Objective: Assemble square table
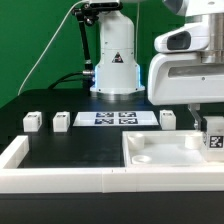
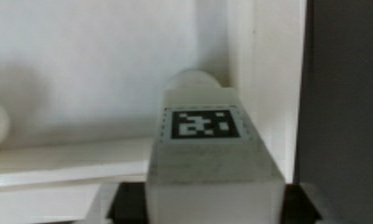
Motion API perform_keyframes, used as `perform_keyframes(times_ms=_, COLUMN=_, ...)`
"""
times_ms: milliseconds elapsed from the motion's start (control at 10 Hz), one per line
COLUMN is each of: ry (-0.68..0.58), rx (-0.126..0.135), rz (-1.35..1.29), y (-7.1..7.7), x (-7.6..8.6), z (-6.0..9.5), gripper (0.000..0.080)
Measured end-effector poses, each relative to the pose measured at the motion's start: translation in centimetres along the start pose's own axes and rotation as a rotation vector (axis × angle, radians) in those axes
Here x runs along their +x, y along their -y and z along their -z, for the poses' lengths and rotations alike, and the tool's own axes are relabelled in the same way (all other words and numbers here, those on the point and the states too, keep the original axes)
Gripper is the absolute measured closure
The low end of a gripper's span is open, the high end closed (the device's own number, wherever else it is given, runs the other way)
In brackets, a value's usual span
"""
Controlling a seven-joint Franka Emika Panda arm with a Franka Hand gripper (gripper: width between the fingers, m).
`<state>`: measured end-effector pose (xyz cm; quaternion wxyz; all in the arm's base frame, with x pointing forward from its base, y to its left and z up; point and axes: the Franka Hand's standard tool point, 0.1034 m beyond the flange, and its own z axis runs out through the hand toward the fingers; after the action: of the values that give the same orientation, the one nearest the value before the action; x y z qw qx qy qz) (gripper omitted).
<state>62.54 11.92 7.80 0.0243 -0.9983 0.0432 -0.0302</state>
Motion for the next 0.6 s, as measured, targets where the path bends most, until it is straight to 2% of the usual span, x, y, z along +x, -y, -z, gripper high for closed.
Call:
perform_keyframes(times_ms=200, ry=-0.001, rx=0.002, rz=-0.068, y=-0.05, x=0.01, z=-0.01, gripper=0.051)
perform_keyframes(times_ms=600, ry=-0.025, rx=-0.004, rz=-0.594, y=-0.24, x=-0.24, z=-0.08, gripper=0.0509)
